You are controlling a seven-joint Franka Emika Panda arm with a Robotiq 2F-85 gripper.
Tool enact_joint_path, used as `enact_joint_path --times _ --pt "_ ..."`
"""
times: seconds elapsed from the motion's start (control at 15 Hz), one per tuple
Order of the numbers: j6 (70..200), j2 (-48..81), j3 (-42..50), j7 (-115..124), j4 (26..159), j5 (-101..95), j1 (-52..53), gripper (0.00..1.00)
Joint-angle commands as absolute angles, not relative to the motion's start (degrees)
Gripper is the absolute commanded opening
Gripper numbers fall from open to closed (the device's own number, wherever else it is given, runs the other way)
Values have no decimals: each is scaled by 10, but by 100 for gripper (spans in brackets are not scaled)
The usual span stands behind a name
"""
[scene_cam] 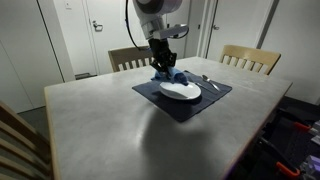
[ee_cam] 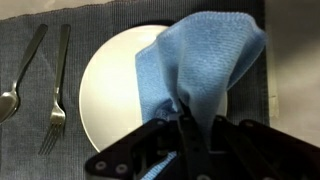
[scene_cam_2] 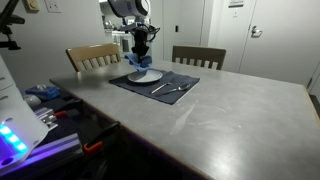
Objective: Use the blue towel to wipe the white plate
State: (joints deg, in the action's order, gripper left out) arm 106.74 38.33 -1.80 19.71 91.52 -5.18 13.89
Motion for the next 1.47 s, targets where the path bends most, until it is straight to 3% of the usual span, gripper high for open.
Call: enact_joint_path --times 0.0,0.8,1.4 --pt "1104 351 -21 185 989 -38 121 3" --pt "1176 372 -21 172 1032 -12 104 3" --pt "1150 397 -40 113 990 31 79 3"
